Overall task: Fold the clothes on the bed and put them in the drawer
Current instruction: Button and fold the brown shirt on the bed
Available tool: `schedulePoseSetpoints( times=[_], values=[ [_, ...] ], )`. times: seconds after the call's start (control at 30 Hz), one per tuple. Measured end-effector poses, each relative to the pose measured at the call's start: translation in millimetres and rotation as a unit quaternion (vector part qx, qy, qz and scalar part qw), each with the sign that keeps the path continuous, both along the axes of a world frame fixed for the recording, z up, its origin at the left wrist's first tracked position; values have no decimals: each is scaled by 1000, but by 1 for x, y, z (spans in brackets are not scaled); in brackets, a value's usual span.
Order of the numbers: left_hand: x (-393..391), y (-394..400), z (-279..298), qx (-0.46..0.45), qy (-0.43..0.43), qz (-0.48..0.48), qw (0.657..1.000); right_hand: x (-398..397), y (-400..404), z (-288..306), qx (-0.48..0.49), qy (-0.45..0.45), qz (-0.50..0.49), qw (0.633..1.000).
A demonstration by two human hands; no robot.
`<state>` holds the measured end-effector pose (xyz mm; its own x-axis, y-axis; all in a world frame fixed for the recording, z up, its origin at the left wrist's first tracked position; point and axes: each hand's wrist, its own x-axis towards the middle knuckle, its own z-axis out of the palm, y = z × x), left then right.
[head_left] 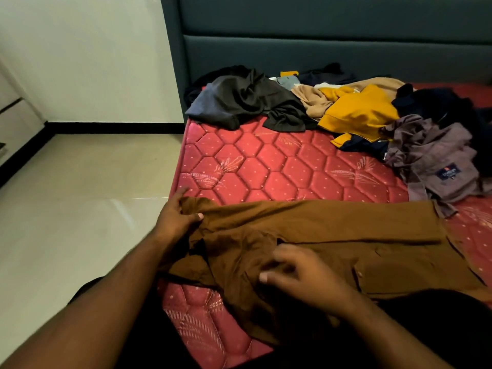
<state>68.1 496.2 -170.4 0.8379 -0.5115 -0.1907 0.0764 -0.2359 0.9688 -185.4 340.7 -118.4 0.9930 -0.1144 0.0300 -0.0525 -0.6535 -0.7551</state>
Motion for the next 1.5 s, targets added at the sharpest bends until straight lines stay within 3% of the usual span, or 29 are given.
schedulePoseSetpoints(
  times=[0.07, 0.13, 0.2, 0.27, 0.3, 0.4, 0.53, 0.6, 0.67, 0.7, 0.73, 0.8, 0.87, 0.97, 1.07, 1.13, 1.2, 1.27, 1.33, 1.4, 1.5],
  values=[
    [3, -12, 11, -53, 3, 33, 998, 24, -26, -15, -25, -85, -111, 990],
    [15, -23, 17, -90, -23, 66, 993, 45, -57, -31, -54, -82, -177, 979],
    [27, -29, 13, -76, -58, 76, 993, 53, -83, -50, -115, 67, -175, 976],
    [37, -34, -3, -11, -61, 68, 996, 48, -95, -72, -217, 232, -141, 938],
    [40, -36, -9, 19, -52, 66, 996, 44, -96, -80, -247, 265, -127, 924],
    [46, -44, -22, 69, -63, 65, 994, 38, -93, -95, -272, 245, -130, 922],
    [44, -42, -28, 128, -178, 52, 974, 37, -95, -106, -307, 215, -145, 916],
    [44, -35, -28, 211, -266, 63, 938, 37, -94, -106, -305, 217, -144, 916],
    [34, -30, -23, 300, -384, 91, 868, 33, -91, -103, -319, 214, -143, 912],
    [24, -29, -17, 288, -445, 81, 844, 31, -90, -101, -335, 195, -146, 910],
    [10, -29, -10, 241, -488, 31, 839, 29, -89, -97, -342, 162, -150, 913],
    [-19, -27, -2, 120, -491, -166, 847, 26, -87, -83, -294, 78, -131, 944],
    [-39, -19, -2, 83, -492, -313, 808, 18, -85, -68, -164, 23, -35, 986],
    [-48, 1, -13, 116, -555, -369, 737, -5, -81, -49, -135, 149, 109, 974],
    [-53, 23, -34, 189, -632, -422, 621, -23, -77, -42, -211, 258, 141, 932],
    [-58, 25, -39, 240, -643, -435, 582, -27, -68, -34, -300, 299, 162, 891],
    [-65, 23, -34, 264, -611, -426, 612, -29, -59, -30, -379, 330, 193, 843],
    [-72, 22, -26, 289, -517, -414, 691, -31, -51, -26, -410, 324, 219, 824],
    [-73, 21, -23, 296, -403, -397, 770, -36, -54, -17, -397, 285, 197, 850],
    [-72, 21, -20, 257, -342, -356, 830, -43, -66, 1, -350, 239, 111, 899],
    [-70, 24, -13, 220, -328, -295, 870, -50, -86, 55, -335, 113, 26, 935]
  ],
)
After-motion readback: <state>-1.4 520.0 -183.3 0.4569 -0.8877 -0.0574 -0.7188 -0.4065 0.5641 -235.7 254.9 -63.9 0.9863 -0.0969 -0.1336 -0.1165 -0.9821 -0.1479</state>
